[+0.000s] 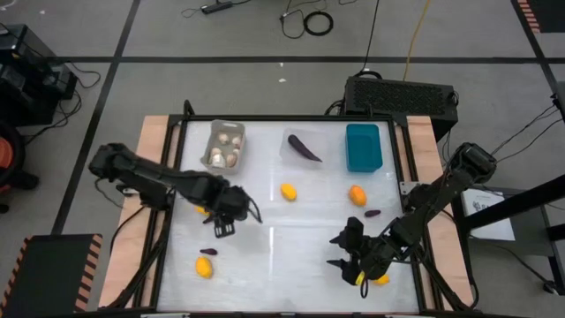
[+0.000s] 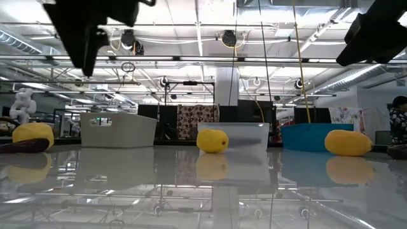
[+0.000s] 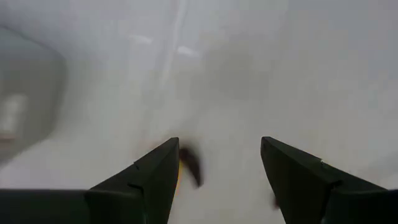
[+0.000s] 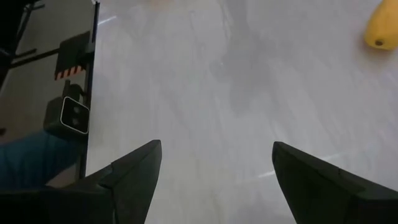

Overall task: Sort produce into baskets
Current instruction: Put the eggplant into the transparent bin

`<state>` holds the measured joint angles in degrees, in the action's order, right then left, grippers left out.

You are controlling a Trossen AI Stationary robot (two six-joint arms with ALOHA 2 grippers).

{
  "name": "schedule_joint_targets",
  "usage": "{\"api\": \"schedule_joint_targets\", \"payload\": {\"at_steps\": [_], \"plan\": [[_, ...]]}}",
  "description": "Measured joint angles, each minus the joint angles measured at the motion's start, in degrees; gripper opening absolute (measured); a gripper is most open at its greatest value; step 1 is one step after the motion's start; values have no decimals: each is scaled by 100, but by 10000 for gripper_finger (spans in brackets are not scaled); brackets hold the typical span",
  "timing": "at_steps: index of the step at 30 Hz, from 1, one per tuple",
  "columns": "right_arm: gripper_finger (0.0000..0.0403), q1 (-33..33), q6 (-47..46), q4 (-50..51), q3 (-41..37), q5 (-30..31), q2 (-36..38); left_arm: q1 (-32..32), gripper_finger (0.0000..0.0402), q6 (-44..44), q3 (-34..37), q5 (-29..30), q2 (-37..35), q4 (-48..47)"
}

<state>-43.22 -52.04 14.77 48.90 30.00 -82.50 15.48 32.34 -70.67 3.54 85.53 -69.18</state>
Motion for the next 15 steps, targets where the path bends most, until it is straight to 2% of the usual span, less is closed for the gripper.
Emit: {"api": "schedule_joint_targets", "payload": {"at_steps": [4,7,11,15], "plan": [[299,2,68,0,0,-1,0,219,233,603,860,-23,-308,803],[299,13,65,-35,0,-2,0,265,233,782,1185,-21,-332,1043],[299,11,89,-35,0,29,2,265,233,1148,1281,-24,-289,1064],[299,8,-142,-42,0,350,2,459,233,2154,1283,-270,-285,996]]}}
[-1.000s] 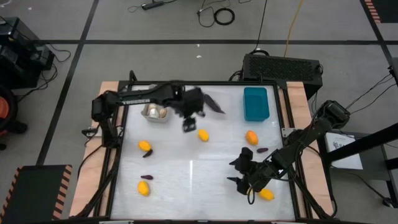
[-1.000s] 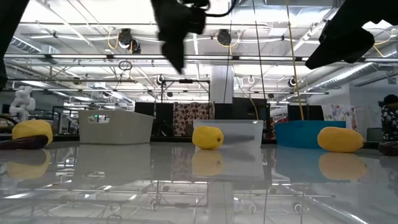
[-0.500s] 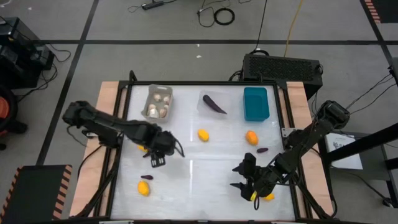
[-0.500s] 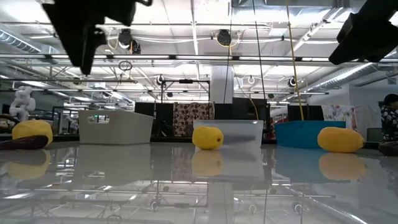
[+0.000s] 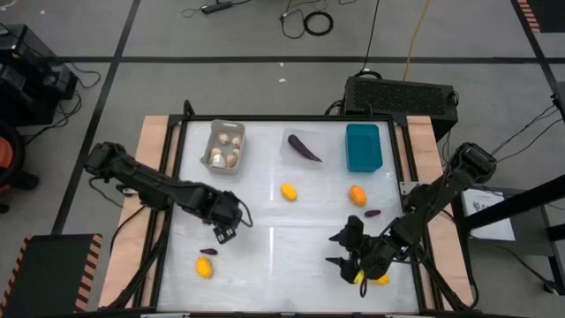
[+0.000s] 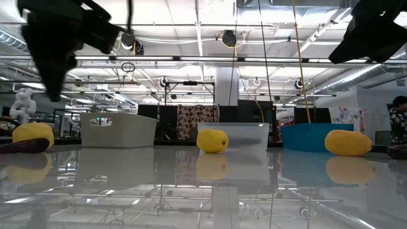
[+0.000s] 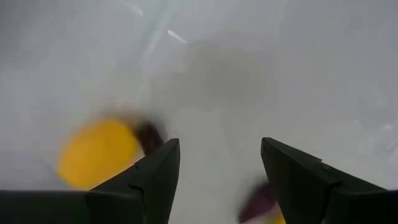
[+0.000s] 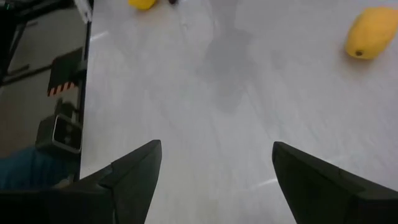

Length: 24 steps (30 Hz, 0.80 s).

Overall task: Sort produce into baskets
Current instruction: Put the eggplant into the transparent bin

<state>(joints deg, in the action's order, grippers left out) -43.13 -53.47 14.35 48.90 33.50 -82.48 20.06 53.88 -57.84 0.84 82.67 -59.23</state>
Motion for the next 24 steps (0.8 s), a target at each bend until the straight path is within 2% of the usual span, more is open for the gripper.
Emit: {"api": "schedule_joint_targets", "payload": {"at_steps": [3,6,11,15,19,24], "plan": [[299,-14,-226,-5,0,94,-39,303,233,718,0,-63,2,-15],[299,-43,-325,-6,0,92,-123,624,233,1038,0,-13,2,-53],[299,-119,-647,-34,0,31,-292,924,233,1803,5,572,2,-366],[299,-129,-686,-93,0,-63,-350,969,233,1928,126,811,2,-371],[299,-139,-739,-153,0,-61,-350,963,233,2241,513,804,2,-143],[299,-271,-731,-306,0,-61,-350,974,233,2475,1151,518,4,286]]}}
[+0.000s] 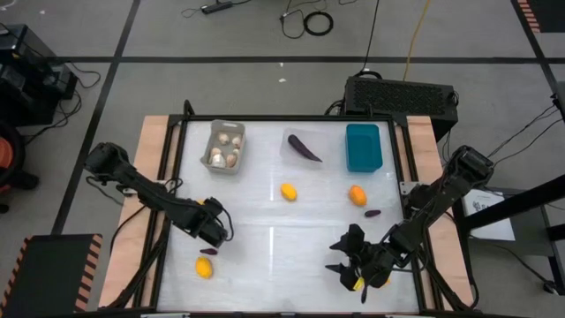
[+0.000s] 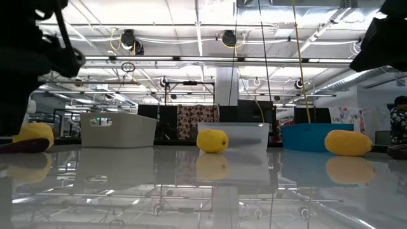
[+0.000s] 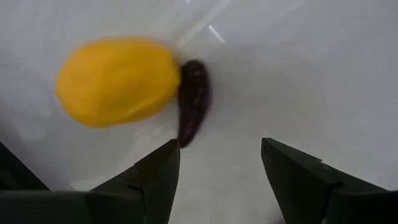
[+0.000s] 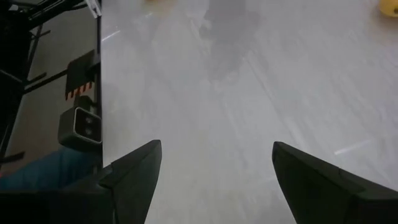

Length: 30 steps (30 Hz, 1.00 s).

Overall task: Sort produce into baskets
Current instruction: Put the eggplant into the transparent bin

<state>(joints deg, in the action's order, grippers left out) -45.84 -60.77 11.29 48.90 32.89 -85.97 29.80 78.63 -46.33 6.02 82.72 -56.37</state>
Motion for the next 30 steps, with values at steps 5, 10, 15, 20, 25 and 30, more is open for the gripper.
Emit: {"api": "schedule_joint_targets", "payload": {"at_steps": [5,10,15,20,25,30], "plan": [[299,-83,-5,-4,0,5,0,-2,233,0,172,230,0,7],[299,-83,-6,-4,0,6,0,-6,233,-116,174,358,0,38],[299,-83,-5,-4,0,5,0,-108,233,-242,174,368,0,53],[299,-83,-6,-4,0,6,0,-292,233,-451,174,286,0,98],[299,-114,13,-2,0,4,0,-513,233,-881,173,83,0,275],[299,-114,13,9,0,5,0,-777,233,-1178,171,96,0,234]]}}
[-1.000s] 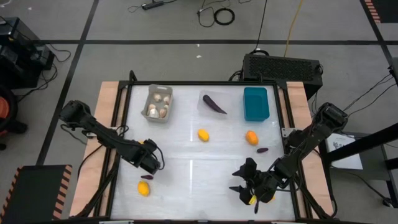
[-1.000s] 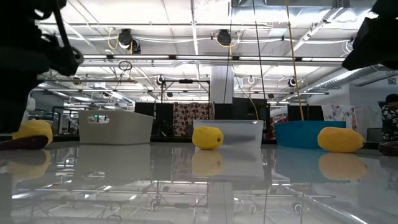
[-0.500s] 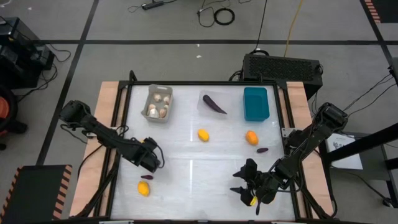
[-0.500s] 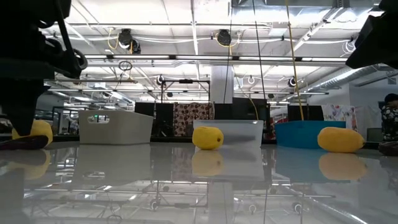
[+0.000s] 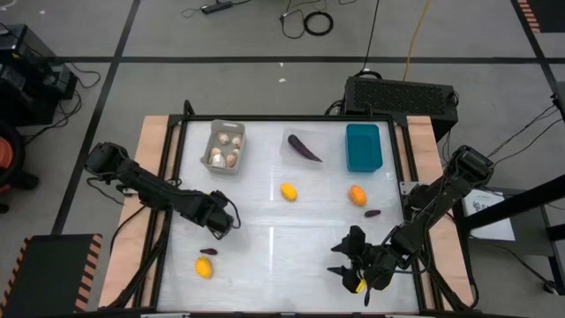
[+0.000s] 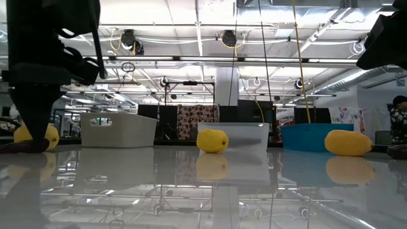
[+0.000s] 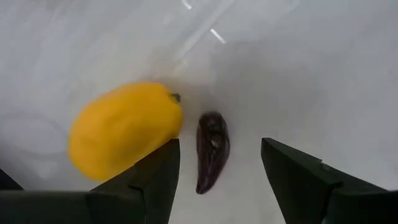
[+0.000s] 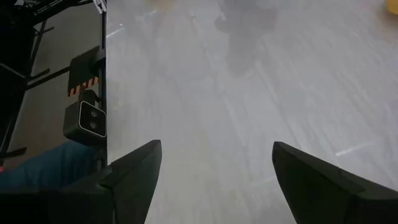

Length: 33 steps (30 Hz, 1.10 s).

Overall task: Sort produce into baskets
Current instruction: Put the eggplant into the transparent bin

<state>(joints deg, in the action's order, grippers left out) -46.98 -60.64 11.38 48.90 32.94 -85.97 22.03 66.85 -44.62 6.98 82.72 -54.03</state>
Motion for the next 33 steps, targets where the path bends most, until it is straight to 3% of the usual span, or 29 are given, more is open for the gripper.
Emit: {"api": "schedule_joint_targets", "payload": {"at_steps": [11,28,33], "plan": [[299,-15,22,9,0,-2,0,-520,233,-748,0,-404,0,-3],[299,-51,-13,4,0,-2,0,-607,233,-1372,-7,-815,602,242],[299,-83,-20,4,0,0,0,-655,204,-1381,-21,-888,667,283]]}}
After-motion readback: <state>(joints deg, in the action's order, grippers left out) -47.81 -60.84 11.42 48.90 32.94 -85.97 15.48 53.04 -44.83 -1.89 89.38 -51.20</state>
